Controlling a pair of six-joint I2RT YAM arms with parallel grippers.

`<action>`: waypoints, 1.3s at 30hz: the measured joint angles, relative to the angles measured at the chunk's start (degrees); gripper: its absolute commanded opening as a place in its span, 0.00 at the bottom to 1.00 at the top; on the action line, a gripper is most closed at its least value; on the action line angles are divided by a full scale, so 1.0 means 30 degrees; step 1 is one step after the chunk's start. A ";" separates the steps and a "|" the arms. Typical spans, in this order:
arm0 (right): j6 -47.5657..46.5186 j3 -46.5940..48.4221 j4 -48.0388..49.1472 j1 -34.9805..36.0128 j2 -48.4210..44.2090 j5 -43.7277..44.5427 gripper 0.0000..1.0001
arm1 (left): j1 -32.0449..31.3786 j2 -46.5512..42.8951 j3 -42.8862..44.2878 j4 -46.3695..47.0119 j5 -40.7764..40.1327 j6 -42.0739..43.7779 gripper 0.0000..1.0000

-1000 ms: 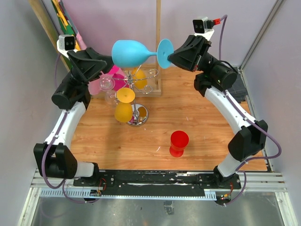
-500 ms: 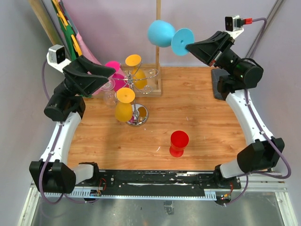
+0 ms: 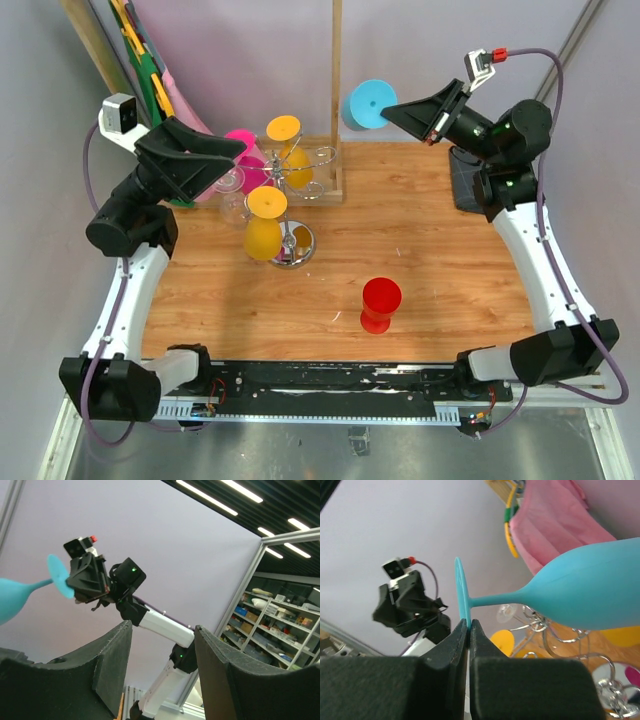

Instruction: Place the wine glass upside down on the wine glass rack

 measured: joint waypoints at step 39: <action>-0.5260 0.4940 -1.1191 0.3876 0.6557 0.2914 0.01 | 0.0000 -0.1158 -0.0219 -0.2149 0.0036 0.1341 0.57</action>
